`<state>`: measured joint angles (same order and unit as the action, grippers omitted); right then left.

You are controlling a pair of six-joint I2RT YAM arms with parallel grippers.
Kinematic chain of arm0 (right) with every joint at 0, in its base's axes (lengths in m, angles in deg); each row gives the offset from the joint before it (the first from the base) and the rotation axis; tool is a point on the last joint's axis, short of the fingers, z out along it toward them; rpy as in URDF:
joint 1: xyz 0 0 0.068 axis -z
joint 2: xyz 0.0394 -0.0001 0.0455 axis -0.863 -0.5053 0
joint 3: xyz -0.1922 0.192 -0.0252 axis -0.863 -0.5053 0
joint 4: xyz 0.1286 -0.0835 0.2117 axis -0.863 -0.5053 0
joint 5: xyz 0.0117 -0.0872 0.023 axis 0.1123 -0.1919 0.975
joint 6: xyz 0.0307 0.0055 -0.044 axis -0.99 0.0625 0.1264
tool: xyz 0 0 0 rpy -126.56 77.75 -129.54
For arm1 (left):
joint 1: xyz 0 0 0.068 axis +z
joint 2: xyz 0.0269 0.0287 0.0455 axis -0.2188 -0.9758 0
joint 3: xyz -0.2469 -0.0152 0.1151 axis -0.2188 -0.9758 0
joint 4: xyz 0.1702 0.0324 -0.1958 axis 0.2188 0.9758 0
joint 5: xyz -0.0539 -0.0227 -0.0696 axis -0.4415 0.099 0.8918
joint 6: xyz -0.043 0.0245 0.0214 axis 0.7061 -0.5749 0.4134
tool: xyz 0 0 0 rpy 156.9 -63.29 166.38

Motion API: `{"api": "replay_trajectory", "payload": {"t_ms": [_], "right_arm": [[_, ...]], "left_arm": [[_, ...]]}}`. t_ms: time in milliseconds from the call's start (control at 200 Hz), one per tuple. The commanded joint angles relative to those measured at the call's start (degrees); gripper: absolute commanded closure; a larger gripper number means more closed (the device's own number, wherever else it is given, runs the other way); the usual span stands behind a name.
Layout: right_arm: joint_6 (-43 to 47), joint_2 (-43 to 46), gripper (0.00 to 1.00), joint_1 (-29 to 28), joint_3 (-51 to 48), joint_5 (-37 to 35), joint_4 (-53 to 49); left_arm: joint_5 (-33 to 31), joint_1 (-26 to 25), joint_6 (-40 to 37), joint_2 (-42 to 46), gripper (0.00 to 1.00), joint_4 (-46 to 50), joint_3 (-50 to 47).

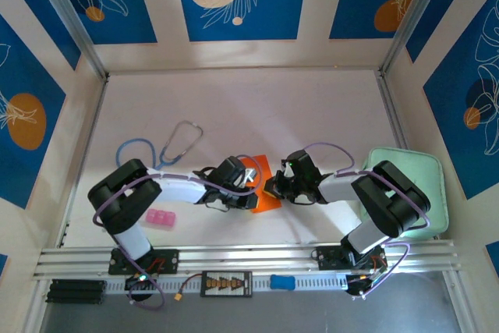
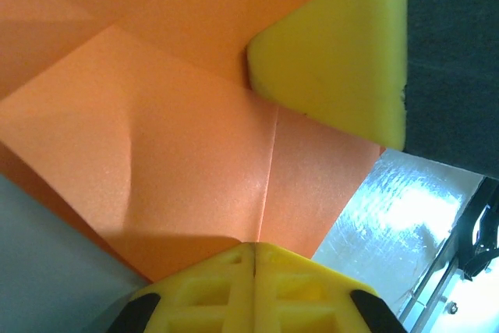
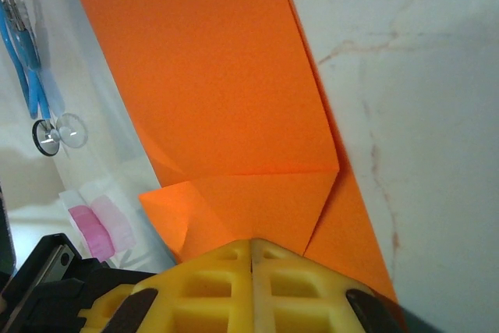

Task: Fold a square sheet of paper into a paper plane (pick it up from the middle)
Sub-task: Fold the triangle a second time at the center of the table.

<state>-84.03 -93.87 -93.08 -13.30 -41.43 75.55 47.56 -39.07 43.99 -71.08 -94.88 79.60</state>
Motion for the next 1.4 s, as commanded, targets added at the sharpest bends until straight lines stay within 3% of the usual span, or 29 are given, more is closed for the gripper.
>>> {"api": "replay_trajectory", "payload": {"t_ms": [0, 735, 1390], "right_arm": [[-0.1, 0.0, 1.0, -0.1, -0.6, -3.0, -7.4], [3.6, 12.0, 1.0, 1.1, -1.1, -2.8, -11.4], [4.2, 6.4, 1.0, 1.1, 0.8, 1.4, -7.0]], "left_arm": [[-0.8, 0.2, -1.2, 0.2, 1.0, 6.9, -1.2], [0.1, 0.1, -2.6, -4.0, 1.0, 5.7, 2.3], [-1.4, 0.2, -3.6, -2.6, 1.0, 8.1, 2.9]]}}
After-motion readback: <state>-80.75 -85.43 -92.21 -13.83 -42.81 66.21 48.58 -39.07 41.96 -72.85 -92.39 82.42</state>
